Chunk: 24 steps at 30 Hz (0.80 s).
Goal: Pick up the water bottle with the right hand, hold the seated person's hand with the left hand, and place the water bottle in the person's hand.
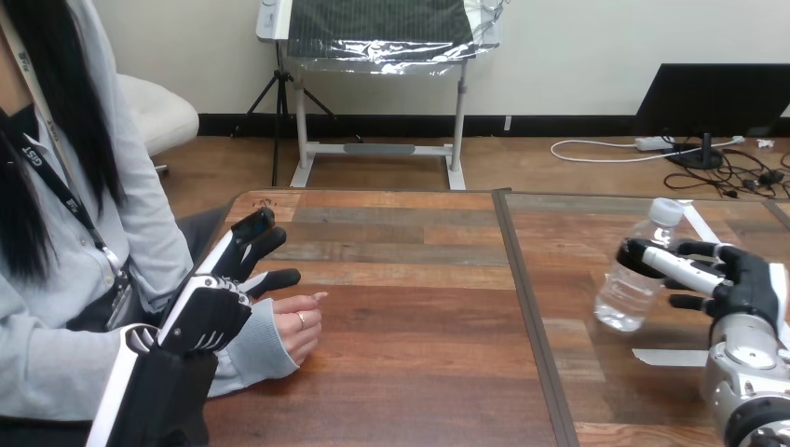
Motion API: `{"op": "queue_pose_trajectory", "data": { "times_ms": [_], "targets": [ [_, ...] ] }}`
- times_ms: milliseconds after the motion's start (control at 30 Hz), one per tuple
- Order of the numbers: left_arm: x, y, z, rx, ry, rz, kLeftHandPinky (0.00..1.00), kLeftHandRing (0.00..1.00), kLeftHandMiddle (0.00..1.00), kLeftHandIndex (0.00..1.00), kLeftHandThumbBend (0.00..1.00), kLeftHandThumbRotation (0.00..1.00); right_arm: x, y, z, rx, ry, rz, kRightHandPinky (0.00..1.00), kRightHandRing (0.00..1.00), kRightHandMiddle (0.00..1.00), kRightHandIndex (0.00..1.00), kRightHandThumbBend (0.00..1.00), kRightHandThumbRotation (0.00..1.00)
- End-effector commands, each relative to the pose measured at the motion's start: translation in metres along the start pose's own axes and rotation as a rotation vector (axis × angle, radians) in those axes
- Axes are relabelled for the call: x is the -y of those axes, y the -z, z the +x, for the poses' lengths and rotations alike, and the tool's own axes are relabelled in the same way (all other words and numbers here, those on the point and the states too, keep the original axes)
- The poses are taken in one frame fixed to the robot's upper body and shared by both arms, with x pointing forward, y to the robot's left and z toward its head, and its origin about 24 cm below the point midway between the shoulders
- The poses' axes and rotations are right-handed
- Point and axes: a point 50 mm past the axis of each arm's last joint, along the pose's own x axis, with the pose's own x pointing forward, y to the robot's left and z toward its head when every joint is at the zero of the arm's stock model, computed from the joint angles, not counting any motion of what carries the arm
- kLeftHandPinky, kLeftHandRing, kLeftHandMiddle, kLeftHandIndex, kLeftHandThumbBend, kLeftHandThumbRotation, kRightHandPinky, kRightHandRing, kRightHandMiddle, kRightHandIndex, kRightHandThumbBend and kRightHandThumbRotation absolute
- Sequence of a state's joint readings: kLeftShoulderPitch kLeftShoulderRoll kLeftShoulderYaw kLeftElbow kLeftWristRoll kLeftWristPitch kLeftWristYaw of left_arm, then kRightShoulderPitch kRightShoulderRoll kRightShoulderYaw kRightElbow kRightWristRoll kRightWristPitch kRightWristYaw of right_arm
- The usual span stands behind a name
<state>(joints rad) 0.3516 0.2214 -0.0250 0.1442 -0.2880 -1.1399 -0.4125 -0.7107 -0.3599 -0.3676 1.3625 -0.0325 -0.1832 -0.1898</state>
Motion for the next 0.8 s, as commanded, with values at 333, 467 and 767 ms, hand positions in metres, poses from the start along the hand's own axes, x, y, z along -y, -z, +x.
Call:
{"op": "queue_pose_trajectory", "data": {
  "times_ms": [333, 467, 767],
  "targets": [
    [-0.001, -0.003, 0.018, 0.106, 0.021, 0.012, 0.8, 0.91, 0.95, 0.92, 1.0, 0.63, -0.027, -0.04, 0.001, 0.123, -0.122, 0.145, 0.41, 0.42, 0.46, 0.4, 0.72, 0.0],
    [-0.001, -0.004, 0.02, 0.102, 0.022, 0.014, 0.8, 0.91, 0.95, 0.91, 1.0, 0.63, -0.029, -0.04, 0.0, 0.137, -0.148, 0.171, 0.41, 0.42, 0.45, 0.39, 0.71, 0.0],
    [0.0, -0.002, 0.024, 0.104, 0.023, -0.01, 0.79, 0.91, 0.94, 0.91, 1.0, 0.61, -0.034, -0.037, -0.002, 0.153, -0.185, 0.181, 0.48, 0.46, 0.45, 0.37, 0.7, 0.0]
  ]
}}
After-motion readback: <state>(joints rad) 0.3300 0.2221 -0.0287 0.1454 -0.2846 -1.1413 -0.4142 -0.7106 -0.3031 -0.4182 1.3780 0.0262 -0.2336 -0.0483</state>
